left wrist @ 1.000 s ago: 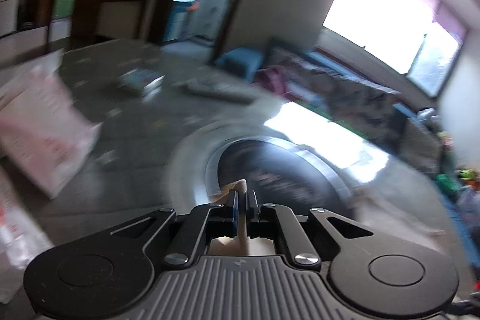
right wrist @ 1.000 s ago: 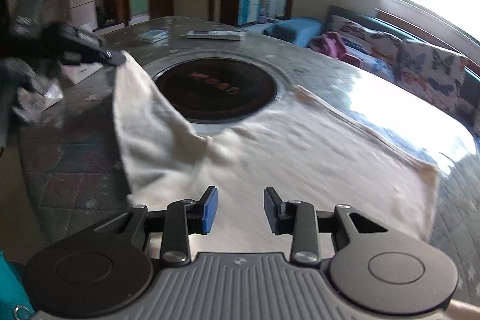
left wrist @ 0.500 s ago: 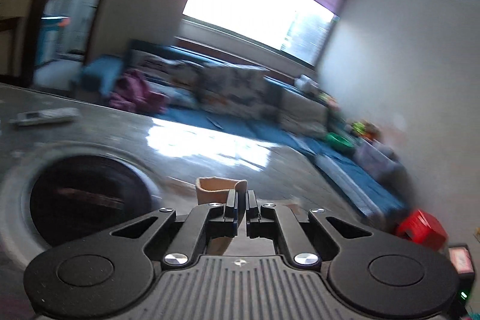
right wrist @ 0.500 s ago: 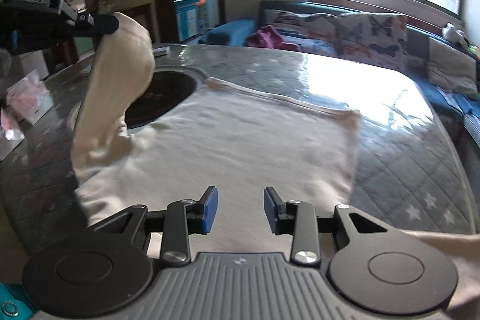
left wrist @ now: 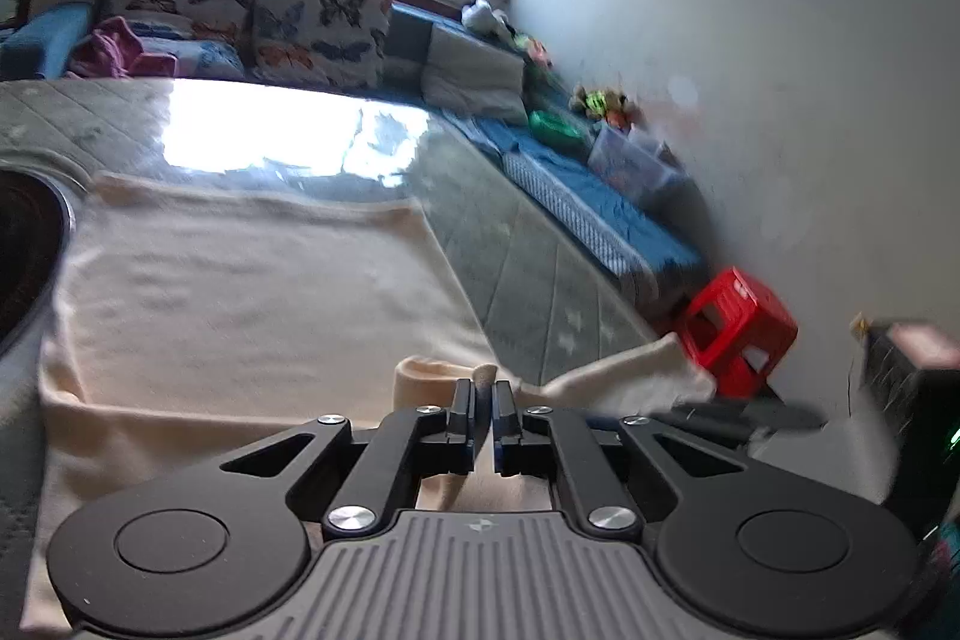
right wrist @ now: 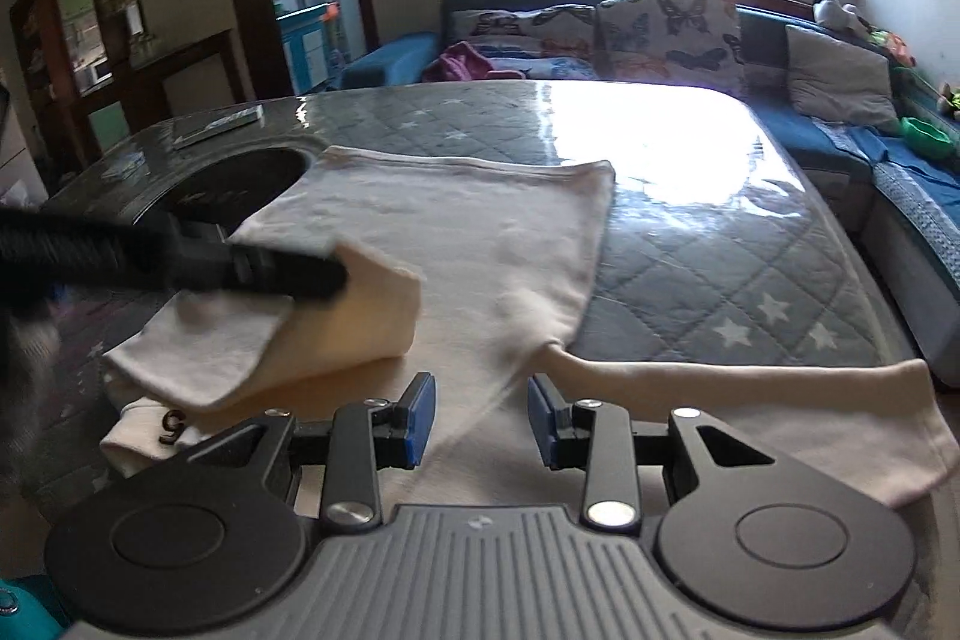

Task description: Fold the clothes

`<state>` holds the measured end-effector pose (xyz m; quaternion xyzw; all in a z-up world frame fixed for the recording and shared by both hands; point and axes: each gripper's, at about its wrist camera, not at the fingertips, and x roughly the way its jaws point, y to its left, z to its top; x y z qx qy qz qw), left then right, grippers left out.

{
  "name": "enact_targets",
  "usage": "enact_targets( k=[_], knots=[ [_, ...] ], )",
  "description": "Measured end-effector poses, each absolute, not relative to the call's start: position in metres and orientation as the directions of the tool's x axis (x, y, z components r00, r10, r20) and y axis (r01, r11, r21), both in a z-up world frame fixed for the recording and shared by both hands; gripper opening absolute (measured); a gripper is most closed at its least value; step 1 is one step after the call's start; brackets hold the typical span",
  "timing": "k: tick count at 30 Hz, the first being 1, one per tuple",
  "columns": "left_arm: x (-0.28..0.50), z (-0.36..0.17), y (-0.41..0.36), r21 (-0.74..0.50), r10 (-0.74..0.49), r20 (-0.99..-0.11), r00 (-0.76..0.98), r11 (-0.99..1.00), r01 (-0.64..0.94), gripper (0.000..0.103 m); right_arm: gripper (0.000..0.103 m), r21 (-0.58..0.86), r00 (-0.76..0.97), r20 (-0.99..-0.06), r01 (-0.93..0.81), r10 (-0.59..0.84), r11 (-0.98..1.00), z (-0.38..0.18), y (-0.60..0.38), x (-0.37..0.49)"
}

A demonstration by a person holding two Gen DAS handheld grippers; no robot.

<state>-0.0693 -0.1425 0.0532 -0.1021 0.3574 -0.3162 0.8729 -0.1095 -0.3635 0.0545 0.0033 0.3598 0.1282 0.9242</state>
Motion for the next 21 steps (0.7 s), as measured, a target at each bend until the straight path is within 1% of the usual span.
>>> enact_targets(
  k=[1, 2, 3, 7, 11, 13, 14, 15, 18, 21],
  knots=[
    [-0.070, 0.048, -0.143, -0.400, -0.622, -0.571, 0.536, 0.781, 0.480, 0.011, 0.034, 0.098, 0.711, -0.663, -0.228, 0.234, 0.969, 0.055, -0.365, -0.110],
    [-0.069, 0.045, -0.145, -0.407, -0.630, -0.578, 0.519, 0.774, 0.485, 0.018, 0.034, 0.099, 0.713, -0.662, -0.223, 0.232, 0.970, 0.056, -0.367, -0.110],
    [-0.070, 0.042, -0.144, -0.408, -0.632, -0.585, 0.507, 0.771, 0.490, 0.021, 0.034, 0.101, 0.715, -0.661, -0.219, 0.229, 0.971, 0.056, -0.368, -0.110],
    [-0.077, 0.041, -0.129, -0.374, -0.624, -0.589, 0.513, 0.773, 0.512, 0.023, 0.034, 0.110, 0.723, -0.651, -0.211, 0.231, 0.971, 0.060, -0.370, -0.110],
    [-0.077, 0.042, -0.097, -0.326, -0.575, -0.583, 0.574, 0.813, 0.482, 0.025, 0.034, 0.118, 0.720, -0.647, -0.231, 0.251, 0.966, 0.061, -0.363, -0.108],
    [-0.078, 0.043, -0.080, -0.292, -0.529, -0.583, 0.617, 0.845, 0.448, 0.025, 0.034, 0.121, 0.716, -0.648, -0.242, 0.261, 0.963, 0.060, -0.359, -0.107],
    [-0.079, 0.043, -0.070, -0.255, -0.481, -0.585, 0.653, 0.873, 0.415, 0.025, 0.034, 0.123, 0.713, -0.649, -0.246, 0.266, 0.961, 0.059, -0.356, -0.106],
    [-0.078, 0.041, -0.063, -0.228, -0.443, -0.587, 0.677, 0.894, 0.387, 0.028, 0.034, 0.126, 0.709, -0.651, -0.250, 0.270, 0.960, 0.058, -0.354, -0.105],
    [-0.071, 0.037, -0.039, -0.210, -0.357, -0.610, 0.708, 0.934, 0.290, 0.028, 0.034, 0.130, 0.696, -0.662, -0.259, 0.278, 0.957, 0.052, -0.347, -0.102],
    [-0.066, 0.034, -0.034, -0.193, -0.337, -0.614, 0.714, 0.941, 0.279, 0.028, 0.034, 0.132, 0.684, -0.672, -0.266, 0.283, 0.955, 0.046, -0.342, -0.100]
  ],
)
